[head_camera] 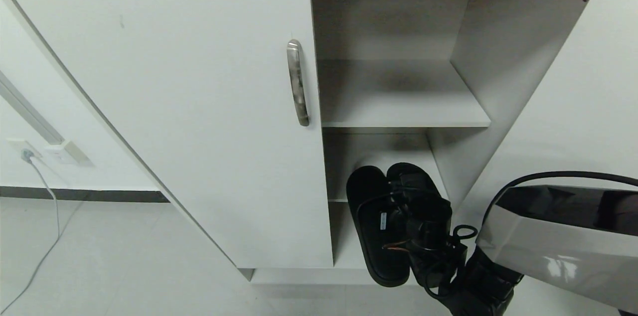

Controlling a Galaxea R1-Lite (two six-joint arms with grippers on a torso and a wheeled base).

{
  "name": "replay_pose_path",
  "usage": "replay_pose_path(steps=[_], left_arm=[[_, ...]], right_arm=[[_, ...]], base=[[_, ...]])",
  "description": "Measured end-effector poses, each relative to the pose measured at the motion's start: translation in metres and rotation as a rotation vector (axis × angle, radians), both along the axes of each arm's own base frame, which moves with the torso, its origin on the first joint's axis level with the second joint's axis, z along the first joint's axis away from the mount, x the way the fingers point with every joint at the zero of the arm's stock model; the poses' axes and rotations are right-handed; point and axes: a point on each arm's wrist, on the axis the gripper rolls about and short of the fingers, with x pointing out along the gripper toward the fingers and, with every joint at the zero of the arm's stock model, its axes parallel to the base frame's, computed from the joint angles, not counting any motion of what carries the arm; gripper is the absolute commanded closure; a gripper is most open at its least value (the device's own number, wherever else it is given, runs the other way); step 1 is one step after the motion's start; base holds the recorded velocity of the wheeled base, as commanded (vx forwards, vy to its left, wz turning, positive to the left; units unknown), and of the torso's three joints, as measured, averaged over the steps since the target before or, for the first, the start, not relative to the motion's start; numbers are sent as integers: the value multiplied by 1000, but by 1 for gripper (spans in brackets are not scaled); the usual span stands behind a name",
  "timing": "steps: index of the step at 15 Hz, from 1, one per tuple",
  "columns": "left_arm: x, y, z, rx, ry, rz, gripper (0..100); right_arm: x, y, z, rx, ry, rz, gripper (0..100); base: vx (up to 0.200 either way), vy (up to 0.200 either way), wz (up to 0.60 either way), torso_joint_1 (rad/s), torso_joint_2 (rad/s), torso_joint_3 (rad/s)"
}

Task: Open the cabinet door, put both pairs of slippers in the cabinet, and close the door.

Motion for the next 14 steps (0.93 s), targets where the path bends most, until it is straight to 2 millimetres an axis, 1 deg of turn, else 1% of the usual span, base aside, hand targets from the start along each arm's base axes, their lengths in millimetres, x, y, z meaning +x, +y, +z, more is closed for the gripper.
replay_pose_path(steps=[1, 5, 7, 11, 14], left_arm=[[0, 0, 0, 0, 0, -1, 100], [0, 0, 0, 0, 1, 0, 100], [0, 0, 0, 0, 0, 0, 100], [0, 0, 0, 0, 0, 0, 100], [0, 0, 0, 0, 0, 0, 100]], right_arm=[[4, 0, 1, 3, -2, -6, 100], [34, 1, 1, 1, 4, -53, 100], [46, 2, 0, -11, 18, -67, 100], [86, 13, 22, 7, -4, -101, 100], [107, 14, 27, 13, -11, -123, 100]], base=[[0, 0, 0, 0, 0, 0], [0, 0, 0, 0, 0, 0], [0, 0, 0, 0, 0, 0], [0, 0, 0, 0, 0, 0], [0, 0, 0, 0, 0, 0]])
